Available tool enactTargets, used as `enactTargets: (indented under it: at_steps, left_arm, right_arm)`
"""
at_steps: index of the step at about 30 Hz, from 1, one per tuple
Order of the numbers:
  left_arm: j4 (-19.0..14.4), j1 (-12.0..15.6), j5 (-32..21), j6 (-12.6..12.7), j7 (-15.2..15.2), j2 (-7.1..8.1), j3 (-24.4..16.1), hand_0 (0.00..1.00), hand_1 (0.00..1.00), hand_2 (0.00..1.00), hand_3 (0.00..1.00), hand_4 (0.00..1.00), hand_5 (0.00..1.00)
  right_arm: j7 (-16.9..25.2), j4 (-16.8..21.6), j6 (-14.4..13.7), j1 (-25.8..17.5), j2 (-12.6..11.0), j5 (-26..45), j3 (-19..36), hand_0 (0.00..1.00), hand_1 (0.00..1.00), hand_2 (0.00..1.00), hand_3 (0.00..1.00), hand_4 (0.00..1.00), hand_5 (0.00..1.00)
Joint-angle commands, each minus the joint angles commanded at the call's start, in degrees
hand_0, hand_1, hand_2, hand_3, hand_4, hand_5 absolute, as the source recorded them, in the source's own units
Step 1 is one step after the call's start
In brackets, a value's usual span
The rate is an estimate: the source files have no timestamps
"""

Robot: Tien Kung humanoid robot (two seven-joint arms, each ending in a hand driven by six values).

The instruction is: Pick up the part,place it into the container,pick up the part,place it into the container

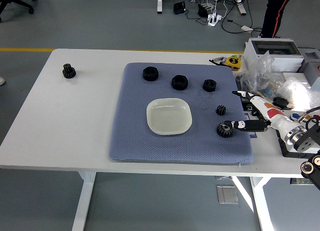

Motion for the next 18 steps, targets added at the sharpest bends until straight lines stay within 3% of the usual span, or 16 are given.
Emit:
enactTargets:
  at_steps: [4,5,8,16,18]
  left_arm:
    - [0.0,0.0,-0.1,0.0,0.0,0.04,0.1,0.640,0.643,0.644,0.570,0.651,0.560]
    - [0.0,0.0,-0.1,0.0,0.0,0.04,0.1,0.640,0.643,0.643,0.570,0.651,0.560]
    - [0.0,0.0,0.0,0.0,0.0,0.02,0.0,0.640,0.643,0.643,0.570,0.651,0.560]
    - [-0.1,0.1,0.4,0.0,0.2,0.03,-0.3,0.641,0.642,0.642,0.569,0.650,0.560]
    - [-0.1,0.1,0.3,0.1,0.1,0.03,-0.2,0.642,0.642,0.642,0.570,0.651,0.561]
  right_arm:
    - [0.0,-0.8,0.5,1.9,-0.2,-7.4,-2.6,0.921,0.861,0.878,0.876,0.998,0.448]
    - [-0.2,-1.2,0.8,2.6,-0.2,-9.7,-3.6,0.757,0.777,0.819,0.847,0.998,0.443]
    - [-0.7,-2.5,1.6,4.8,0.0,-15.3,-6.6,0.757,0.777,0.819,0.847,0.998,0.443]
    - [-1.8,-6.6,1.9,8.6,1.6,-13.5,-12.1,0.713,0.744,0.785,0.839,0.998,0.448]
    - [-1.9,-7.5,1.8,8.9,2.0,-12.9,-12.6,0.662,0.699,0.745,0.822,0.998,0.456]
